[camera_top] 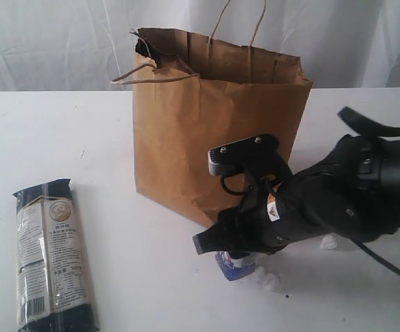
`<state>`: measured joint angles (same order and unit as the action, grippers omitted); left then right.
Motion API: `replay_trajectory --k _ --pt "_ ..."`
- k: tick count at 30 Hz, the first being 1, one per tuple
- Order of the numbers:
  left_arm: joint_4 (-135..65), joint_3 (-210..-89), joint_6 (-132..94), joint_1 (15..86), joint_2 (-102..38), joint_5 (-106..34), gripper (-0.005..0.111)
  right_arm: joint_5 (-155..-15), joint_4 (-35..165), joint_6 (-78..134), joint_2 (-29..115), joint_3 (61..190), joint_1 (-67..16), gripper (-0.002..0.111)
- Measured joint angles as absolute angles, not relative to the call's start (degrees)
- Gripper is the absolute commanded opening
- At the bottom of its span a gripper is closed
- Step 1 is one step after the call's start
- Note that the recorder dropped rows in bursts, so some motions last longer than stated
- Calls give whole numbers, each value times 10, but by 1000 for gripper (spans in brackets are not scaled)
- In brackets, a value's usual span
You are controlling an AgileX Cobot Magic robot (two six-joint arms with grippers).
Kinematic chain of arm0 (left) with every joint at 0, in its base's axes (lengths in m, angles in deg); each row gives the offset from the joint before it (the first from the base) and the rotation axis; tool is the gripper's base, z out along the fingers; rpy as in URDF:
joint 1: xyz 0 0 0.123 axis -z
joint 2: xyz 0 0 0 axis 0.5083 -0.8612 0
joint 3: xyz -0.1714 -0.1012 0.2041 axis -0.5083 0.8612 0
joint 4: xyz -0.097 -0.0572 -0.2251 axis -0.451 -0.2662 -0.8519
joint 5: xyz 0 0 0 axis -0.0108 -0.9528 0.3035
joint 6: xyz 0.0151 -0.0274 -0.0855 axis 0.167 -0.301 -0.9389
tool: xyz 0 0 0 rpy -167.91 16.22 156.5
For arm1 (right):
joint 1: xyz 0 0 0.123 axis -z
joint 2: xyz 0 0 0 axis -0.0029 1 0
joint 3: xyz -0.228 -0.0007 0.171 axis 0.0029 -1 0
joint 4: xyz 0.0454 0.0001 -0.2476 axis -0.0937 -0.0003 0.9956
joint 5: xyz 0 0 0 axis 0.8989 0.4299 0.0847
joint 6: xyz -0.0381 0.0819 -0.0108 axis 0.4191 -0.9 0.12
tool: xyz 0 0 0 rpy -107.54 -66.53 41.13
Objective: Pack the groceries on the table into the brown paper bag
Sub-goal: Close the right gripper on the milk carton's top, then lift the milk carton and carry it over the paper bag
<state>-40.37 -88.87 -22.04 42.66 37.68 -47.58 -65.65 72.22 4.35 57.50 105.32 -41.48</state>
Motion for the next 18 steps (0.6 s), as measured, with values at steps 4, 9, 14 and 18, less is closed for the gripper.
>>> replay_trajectory --k 4,9,14,18 --pt "-404 -889 -220 427 377 -476 0 -636 722 43 493 1036 -430 0" --pt "-404 -889 -220 427 377 -476 0 -595 721 45 367 1032 -456 0" --pt "-404 -889 -220 427 377 -476 0 -546 751 45 244 1041 -461 0" --pt "-404 -889 -220 427 377 -476 0 -508 844 42 201 1087 -461 0"
